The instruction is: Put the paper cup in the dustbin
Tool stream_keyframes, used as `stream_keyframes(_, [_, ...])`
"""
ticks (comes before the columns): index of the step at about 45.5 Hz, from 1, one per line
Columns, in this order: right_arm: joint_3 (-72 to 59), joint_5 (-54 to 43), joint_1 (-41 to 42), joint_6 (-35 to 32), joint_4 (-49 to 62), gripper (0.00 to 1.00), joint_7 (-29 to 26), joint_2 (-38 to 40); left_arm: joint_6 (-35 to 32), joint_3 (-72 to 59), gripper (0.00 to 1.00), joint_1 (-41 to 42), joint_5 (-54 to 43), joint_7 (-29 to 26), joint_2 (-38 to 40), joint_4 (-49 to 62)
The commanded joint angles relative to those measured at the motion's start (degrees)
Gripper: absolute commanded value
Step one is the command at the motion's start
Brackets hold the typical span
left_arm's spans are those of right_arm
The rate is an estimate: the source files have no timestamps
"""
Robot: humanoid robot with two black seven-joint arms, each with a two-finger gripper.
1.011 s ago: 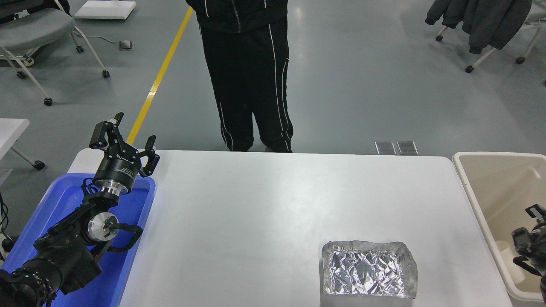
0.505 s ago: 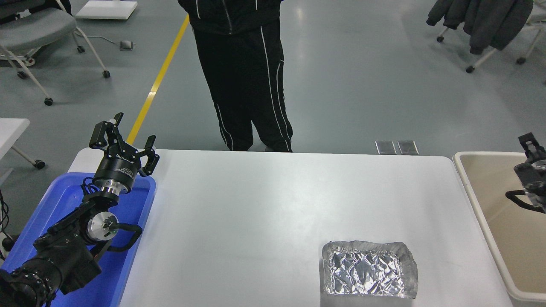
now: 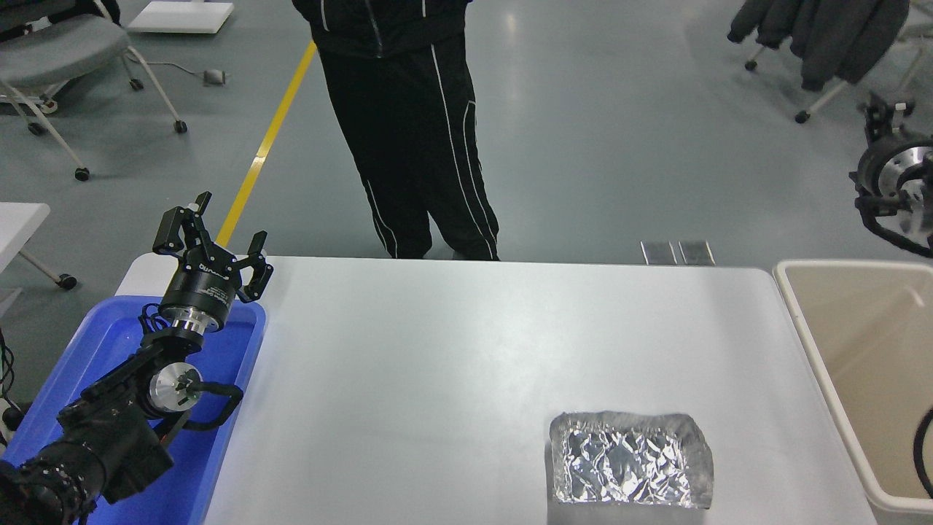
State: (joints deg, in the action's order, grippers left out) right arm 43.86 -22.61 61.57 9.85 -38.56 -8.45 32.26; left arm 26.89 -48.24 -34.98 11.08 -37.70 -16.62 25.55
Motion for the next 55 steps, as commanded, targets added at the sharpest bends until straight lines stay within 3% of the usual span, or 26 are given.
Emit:
stream_keyframes(1, [19.1, 0.0, -9.7, -3.4, -10.6, 1.00, 0.4, -2.0, 0.0, 0.0, 1.00, 0.0, 0.0, 0.0, 0.0, -0.1])
stream_keyframes(12, [36.1, 0.0, -23.8, -12.1, -10.8, 1.00, 4.5, -10.1, 0.0, 0.0, 1.00, 0.0, 0.0, 0.0, 0.0, -0.1])
stream_keyframes(23, [36.5, 0.0, -31.2, -14.7, -10.1, 1.00, 10.0, -11.6, 0.0, 0.0, 1.00, 0.0, 0.0, 0.0, 0.0, 0.0])
stream_keyframes(37, [27.2, -0.7, -31.4, -15.0, -2.7, 1.00, 26.8, -13.5, 0.0, 0.0, 1.00, 0.0, 0.0, 0.0, 0.0, -0.1])
stream_keyframes(55, [26.9, -0.6, -30.4, -14.9, -2.7, 1.00, 27.9, -14.5, 0.0, 0.0, 1.00, 0.0, 0.0, 0.0, 0.0, 0.0])
